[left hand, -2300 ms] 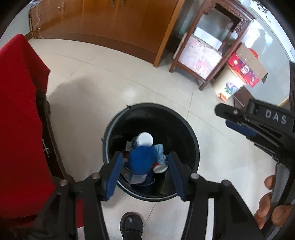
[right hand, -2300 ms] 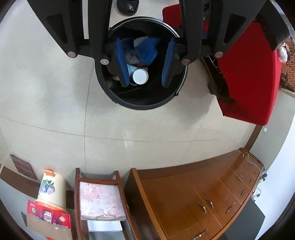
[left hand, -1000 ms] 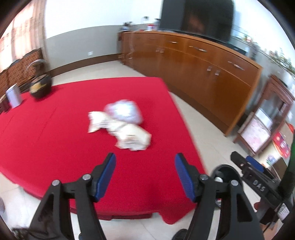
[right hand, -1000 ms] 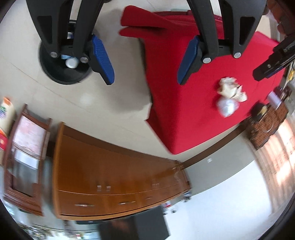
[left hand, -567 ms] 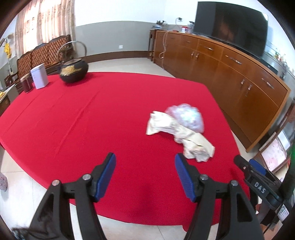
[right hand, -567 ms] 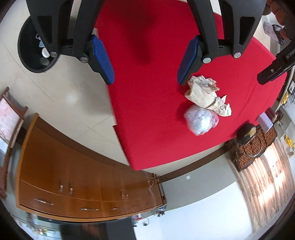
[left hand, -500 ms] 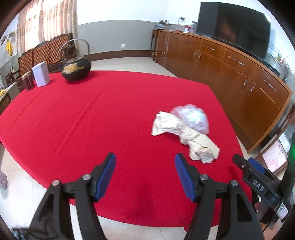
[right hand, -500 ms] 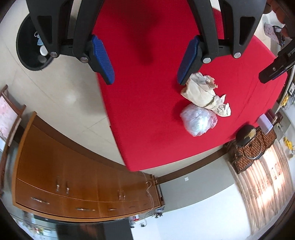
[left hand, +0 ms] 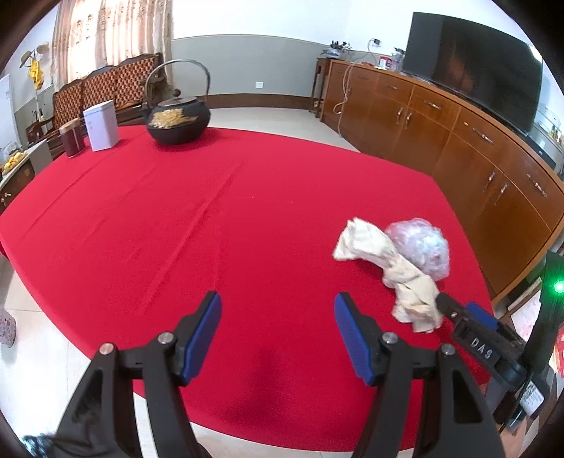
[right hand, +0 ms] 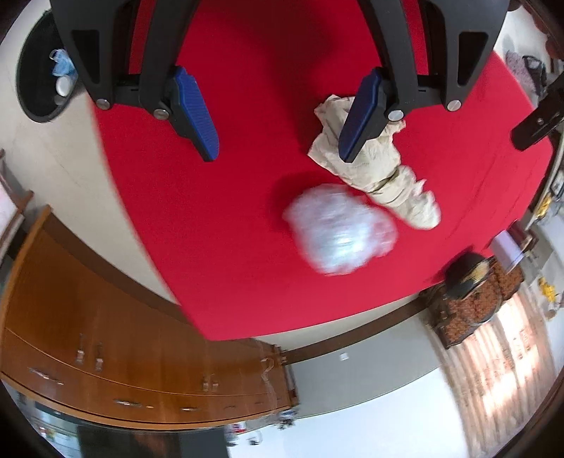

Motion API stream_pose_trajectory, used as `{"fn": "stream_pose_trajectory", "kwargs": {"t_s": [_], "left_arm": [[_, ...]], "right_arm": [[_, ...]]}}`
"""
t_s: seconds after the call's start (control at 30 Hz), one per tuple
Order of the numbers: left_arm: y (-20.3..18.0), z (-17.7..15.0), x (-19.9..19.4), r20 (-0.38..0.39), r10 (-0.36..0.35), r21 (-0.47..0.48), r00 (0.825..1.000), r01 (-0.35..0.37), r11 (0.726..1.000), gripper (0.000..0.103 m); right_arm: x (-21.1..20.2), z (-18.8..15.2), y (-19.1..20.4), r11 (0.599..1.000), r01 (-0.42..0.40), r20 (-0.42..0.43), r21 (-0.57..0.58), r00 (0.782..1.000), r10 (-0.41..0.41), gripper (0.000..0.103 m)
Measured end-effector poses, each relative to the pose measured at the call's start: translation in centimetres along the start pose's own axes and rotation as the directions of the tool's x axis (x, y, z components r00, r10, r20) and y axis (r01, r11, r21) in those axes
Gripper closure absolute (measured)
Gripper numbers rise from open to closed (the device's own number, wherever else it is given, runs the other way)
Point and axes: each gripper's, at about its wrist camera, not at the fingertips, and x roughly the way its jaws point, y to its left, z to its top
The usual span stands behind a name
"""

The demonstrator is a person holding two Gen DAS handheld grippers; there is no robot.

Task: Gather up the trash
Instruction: 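Move both open tools back toward the beige cloth and plastic bag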

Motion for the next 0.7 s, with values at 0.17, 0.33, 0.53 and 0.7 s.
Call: {"fn": "stream_pose_trajectory", "kwargs": {"t_s": [0.17,0.33,0.53,0.7], "left_arm": [[0.7,0.3,0.2,-0.002,0.004,-0.008,1.0,-0.004,1.0,0.035],[-0.1,0.7,0.7,-0.01,-0.043,-0.009,0.999,0.043,0.999,0.035],[-3.4,0.4,1.0,-0.027,-0.1,0.031,0.995,0.101,0.994,0.035],[-6.7,0.1,1.4,-0.053,-0.155,0.067,0.987,0.158,0.985,0.035]], "right_arm": [[0.7,0.1,4.5,0.991,-0.121,-0.003,-0.057,0.993,0.121,0.031],[0.3,0.4,4.3,0.992,-0.114,0.027,-0.047,0.993,0.115,0.031],[-0.7,1.1,0.4,0.998,-0.065,0.056,0.022,0.996,0.064,0.031],[-1.3,0.9,-3.0,0.997,-0.015,0.05,0.077,0.999,0.011,0.031]]}}
